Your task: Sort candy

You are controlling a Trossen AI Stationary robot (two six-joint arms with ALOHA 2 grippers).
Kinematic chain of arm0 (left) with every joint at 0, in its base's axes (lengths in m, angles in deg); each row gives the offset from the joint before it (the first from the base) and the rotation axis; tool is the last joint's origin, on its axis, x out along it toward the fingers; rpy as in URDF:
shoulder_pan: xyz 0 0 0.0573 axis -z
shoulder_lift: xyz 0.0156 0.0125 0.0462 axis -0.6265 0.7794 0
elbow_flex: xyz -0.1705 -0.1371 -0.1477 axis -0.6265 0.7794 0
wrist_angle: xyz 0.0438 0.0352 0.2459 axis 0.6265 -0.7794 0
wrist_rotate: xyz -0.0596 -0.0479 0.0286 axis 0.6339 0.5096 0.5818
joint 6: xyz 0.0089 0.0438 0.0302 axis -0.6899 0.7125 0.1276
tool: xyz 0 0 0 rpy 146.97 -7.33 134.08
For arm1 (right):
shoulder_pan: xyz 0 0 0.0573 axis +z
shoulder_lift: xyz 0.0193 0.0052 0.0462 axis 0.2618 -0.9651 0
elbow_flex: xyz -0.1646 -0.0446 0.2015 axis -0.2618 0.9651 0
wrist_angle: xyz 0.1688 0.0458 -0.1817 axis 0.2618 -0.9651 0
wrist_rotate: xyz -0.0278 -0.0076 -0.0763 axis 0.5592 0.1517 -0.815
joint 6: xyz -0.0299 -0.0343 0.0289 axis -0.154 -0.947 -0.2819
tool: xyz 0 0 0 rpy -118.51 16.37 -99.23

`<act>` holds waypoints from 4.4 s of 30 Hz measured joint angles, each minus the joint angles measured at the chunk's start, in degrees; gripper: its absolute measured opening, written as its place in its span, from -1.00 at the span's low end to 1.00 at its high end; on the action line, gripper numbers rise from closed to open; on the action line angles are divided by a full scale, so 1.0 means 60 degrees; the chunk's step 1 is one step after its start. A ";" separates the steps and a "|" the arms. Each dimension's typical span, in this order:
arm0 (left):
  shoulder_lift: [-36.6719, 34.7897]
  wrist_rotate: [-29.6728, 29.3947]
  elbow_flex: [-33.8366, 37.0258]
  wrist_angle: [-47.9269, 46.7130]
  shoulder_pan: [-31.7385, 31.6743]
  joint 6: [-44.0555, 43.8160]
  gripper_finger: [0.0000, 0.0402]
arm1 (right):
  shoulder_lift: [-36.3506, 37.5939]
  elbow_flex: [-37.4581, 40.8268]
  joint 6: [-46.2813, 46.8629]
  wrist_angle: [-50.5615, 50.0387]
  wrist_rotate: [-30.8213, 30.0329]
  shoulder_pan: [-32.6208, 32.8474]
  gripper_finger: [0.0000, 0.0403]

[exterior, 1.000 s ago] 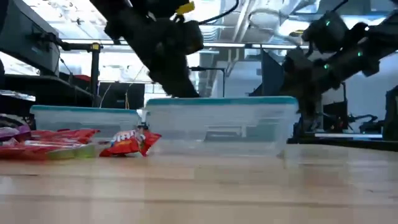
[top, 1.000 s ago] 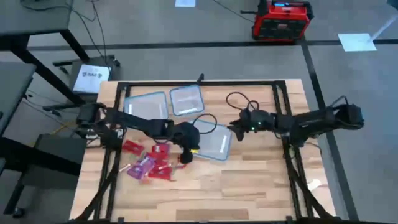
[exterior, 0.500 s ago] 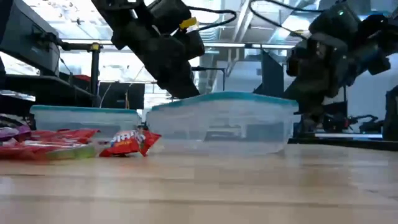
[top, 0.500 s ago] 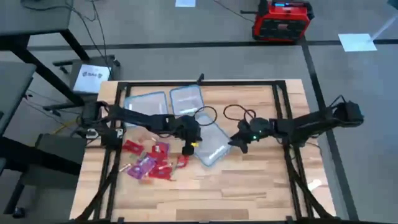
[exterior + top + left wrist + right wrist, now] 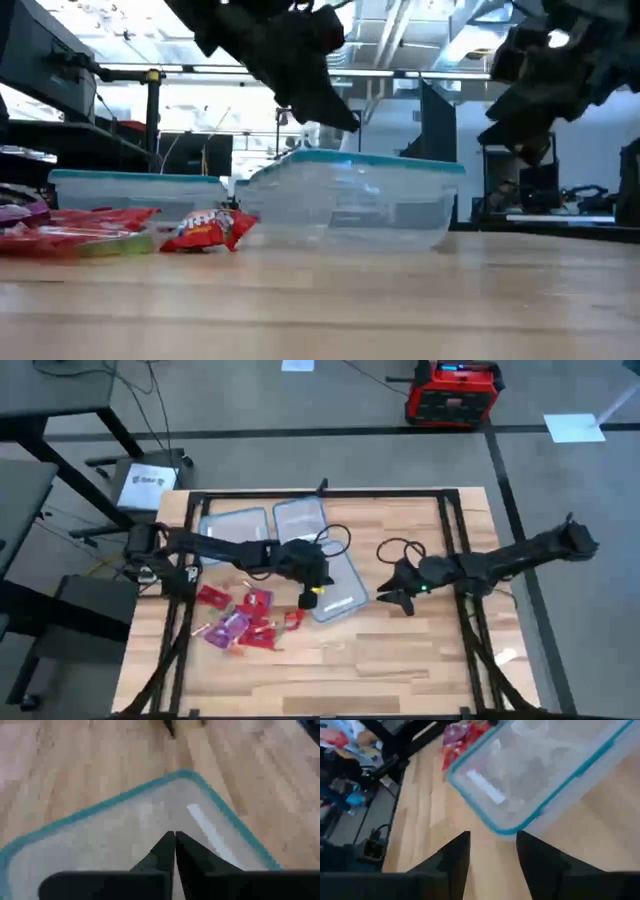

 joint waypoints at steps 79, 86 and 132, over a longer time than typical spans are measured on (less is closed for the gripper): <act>-0.2679 -0.1867 0.2743 -0.2270 -0.0918 -0.0770 -1.00 | -0.6994 -0.5592 -0.2992 -0.1188 0.0380 -0.1575 -0.43; -0.2697 -0.1383 0.3399 -0.1405 -0.0278 -0.2432 -1.00 | -0.6441 -0.5547 -0.4232 -0.2664 0.0463 -0.2016 -0.43; -0.1947 -0.0965 0.1189 -0.0007 0.0094 -0.1705 -1.00 | -0.2291 -0.4519 -0.3014 -0.3198 0.1137 -0.2192 -0.42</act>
